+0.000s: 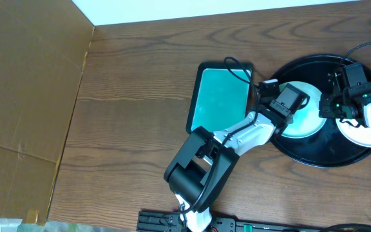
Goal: Clean dirty plates on tray and stack at the side
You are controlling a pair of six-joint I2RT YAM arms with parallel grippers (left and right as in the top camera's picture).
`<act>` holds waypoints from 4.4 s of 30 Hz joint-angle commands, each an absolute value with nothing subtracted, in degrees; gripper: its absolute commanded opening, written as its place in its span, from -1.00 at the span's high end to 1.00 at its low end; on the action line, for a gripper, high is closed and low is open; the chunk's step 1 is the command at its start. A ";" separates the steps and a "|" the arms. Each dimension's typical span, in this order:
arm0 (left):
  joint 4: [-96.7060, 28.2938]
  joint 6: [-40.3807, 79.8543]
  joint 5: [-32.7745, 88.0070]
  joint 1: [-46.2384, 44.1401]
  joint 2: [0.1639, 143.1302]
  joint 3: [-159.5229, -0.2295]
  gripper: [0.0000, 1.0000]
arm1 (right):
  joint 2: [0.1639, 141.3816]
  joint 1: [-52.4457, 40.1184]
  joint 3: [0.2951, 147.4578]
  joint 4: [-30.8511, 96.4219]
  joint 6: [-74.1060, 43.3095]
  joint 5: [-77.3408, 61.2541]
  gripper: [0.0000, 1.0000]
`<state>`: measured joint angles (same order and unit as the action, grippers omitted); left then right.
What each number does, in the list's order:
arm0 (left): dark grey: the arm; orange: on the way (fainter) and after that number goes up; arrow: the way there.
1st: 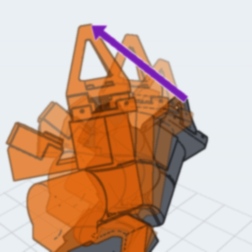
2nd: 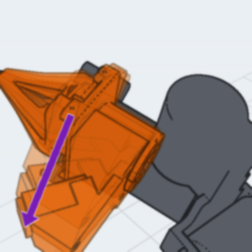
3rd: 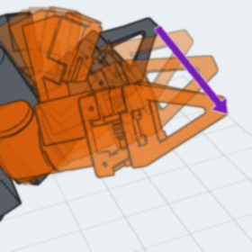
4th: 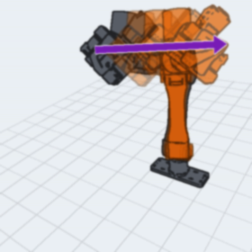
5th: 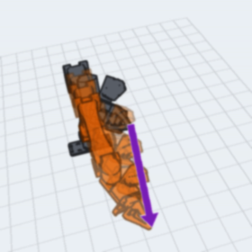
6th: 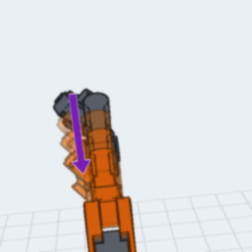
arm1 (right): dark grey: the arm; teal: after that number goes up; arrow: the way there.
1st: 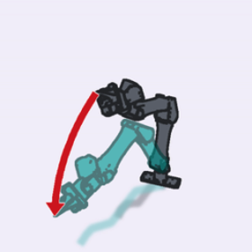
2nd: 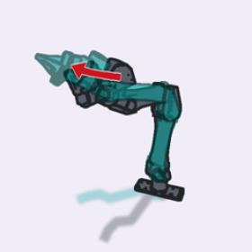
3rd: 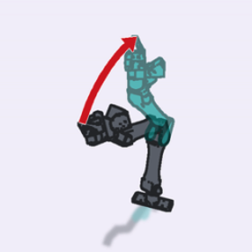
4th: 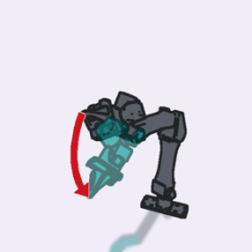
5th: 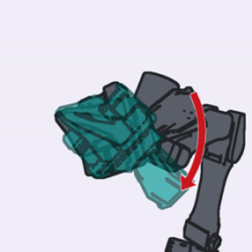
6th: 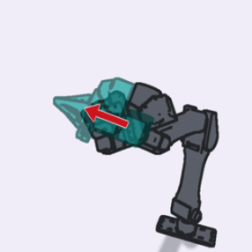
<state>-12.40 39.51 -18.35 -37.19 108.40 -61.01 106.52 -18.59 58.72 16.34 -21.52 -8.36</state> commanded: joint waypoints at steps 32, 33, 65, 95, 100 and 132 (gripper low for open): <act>-12.73 32.56 -16.32 -31.90 104.18 -59.68 0.86 | 107.00 -18.52 58.43 16.08 -16.58 -4.32 0.97; -12.82 32.58 -16.38 -31.77 102.96 -59.68 0.85 | 106.69 -18.52 58.43 16.08 -16.25 -4.19 0.97; -35.03 33.21 -8.21 -13.15 77.45 -59.68 0.86 | 84.86 -39.57 58.48 5.26 35.59 58.17 0.98; -39.22 33.01 -8.16 -8.36 77.45 -59.68 0.86 | 84.88 -45.71 58.43 -2.39 36.91 62.22 0.98; -39.81 33.04 -8.16 -8.38 77.45 -59.68 0.85 | 84.88 -39.18 58.43 16.10 8.51 34.94 0.98; -40.05 33.04 -8.16 -8.38 77.45 -59.68 0.86 | 90.06 29.10 58.37 25.65 -31.09 -0.75 0.97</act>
<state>-40.07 34.00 -7.46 -8.67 77.84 -59.64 88.16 28.18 58.15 25.56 -27.59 -5.96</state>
